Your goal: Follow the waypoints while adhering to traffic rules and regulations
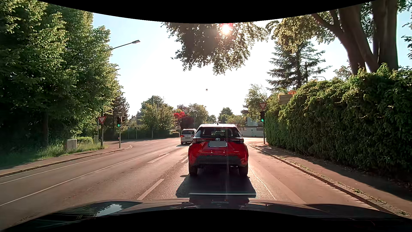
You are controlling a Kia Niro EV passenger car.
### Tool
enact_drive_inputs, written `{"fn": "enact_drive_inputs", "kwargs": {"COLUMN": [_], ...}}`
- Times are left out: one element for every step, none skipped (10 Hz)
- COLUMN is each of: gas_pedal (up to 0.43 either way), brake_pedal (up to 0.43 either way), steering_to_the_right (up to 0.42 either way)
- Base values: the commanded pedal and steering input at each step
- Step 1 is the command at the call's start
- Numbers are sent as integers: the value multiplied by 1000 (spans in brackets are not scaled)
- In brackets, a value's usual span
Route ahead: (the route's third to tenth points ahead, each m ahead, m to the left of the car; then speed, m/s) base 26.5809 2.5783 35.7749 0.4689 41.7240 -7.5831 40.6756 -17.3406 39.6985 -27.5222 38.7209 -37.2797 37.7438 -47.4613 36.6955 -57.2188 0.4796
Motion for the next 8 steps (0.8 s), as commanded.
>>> {"fn": "enact_drive_inputs", "kwargs": {"gas_pedal": [67, 87, 118, 150, 157, 177, 197, 209], "brake_pedal": [12, 12, 12, 12, 12, 12, 12, 6], "steering_to_the_right": [6, 6, 6, 6, 6, 6, 6, 6]}}
